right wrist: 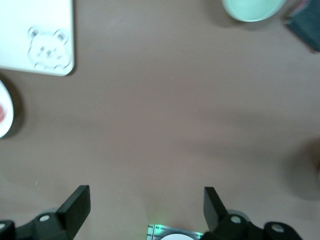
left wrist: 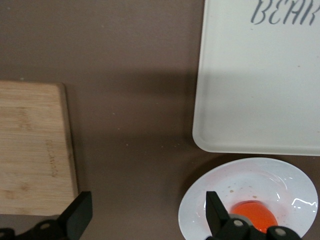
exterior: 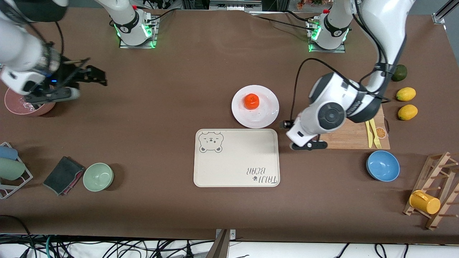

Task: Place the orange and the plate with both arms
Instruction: 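Withdraw the left gripper while the right gripper reaches the plate rim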

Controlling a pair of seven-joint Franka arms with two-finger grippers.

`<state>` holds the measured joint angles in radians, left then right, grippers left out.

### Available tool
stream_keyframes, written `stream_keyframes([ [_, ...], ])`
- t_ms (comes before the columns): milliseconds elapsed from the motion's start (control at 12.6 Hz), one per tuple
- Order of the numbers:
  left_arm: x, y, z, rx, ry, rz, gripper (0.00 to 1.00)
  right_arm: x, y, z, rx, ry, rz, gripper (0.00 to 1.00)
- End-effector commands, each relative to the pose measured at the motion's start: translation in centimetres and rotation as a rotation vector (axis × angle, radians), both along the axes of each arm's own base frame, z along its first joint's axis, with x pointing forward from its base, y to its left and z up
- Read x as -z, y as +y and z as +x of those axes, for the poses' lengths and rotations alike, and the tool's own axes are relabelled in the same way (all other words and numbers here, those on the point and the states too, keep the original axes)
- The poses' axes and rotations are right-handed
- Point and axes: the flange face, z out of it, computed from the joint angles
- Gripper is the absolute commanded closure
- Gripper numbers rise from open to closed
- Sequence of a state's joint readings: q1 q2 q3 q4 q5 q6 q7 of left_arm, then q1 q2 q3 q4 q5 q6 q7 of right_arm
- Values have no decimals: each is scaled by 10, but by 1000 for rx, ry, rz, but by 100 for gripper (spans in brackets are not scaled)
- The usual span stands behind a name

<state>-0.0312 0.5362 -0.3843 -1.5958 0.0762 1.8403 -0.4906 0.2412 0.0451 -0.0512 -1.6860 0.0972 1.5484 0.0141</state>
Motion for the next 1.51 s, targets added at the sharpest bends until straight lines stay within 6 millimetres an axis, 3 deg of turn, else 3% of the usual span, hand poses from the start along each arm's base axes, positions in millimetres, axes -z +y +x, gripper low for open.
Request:
stream_keyframes([
  [0,-27,37,20,37,4,3,0,21,45,-1,-35,73,80,0],
  [80,-31,64,28,53,7,-10,0,41,63,1,-36,120,127,0],
  [159,-33,90,35,89,-1,-12,0,74,78,8,-26,182,169,0],
  [239,-35,99,38,114,-11,1,0,112,100,15,4,258,258,0],
  [398,-51,104,37,115,-26,19,0,168,130,20,94,282,389,0],
  [558,-95,124,33,86,-27,41,0,213,192,2,141,230,460,0],
  [876,-171,154,16,23,-117,99,0,299,281,-37,278,150,585,0],
  [1036,-204,161,-2,40,-125,94,0,332,300,-54,300,156,731,0],
  [1116,-218,168,-10,55,-124,74,0,350,297,-62,261,143,785,0],
  [1434,-262,171,-40,63,-155,67,0,376,292,-67,220,120,798,0],
])
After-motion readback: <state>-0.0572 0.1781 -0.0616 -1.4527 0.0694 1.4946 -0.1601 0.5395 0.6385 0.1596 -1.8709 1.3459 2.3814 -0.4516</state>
